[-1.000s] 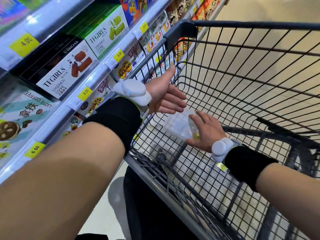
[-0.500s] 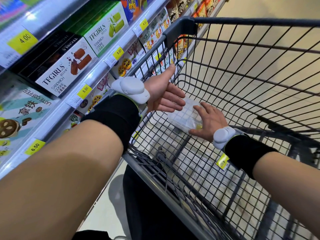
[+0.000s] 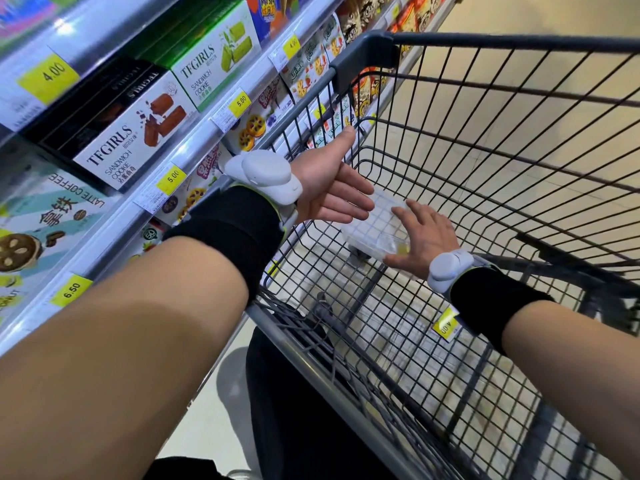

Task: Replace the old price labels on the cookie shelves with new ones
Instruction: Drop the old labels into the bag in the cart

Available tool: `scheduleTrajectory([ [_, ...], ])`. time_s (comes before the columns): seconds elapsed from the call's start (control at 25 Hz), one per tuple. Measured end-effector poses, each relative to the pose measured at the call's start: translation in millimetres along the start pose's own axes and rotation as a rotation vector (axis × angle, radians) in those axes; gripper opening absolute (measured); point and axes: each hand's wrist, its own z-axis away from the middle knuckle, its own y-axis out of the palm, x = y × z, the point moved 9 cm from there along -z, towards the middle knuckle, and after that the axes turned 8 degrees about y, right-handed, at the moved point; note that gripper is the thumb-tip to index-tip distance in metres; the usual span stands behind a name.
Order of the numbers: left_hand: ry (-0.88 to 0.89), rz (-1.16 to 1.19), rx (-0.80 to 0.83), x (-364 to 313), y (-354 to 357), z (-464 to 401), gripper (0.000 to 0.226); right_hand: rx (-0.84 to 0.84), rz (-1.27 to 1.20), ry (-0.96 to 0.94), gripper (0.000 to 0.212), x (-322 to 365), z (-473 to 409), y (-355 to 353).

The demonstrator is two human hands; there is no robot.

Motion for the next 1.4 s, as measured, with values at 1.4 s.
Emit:
scheduleTrajectory([
  [1.4,-0.057,-0.197,0.076,11.4,85.4,-3.5,0.079,0.140,-0.083,0.334,0.048,-139.8,93.5,52.4],
])
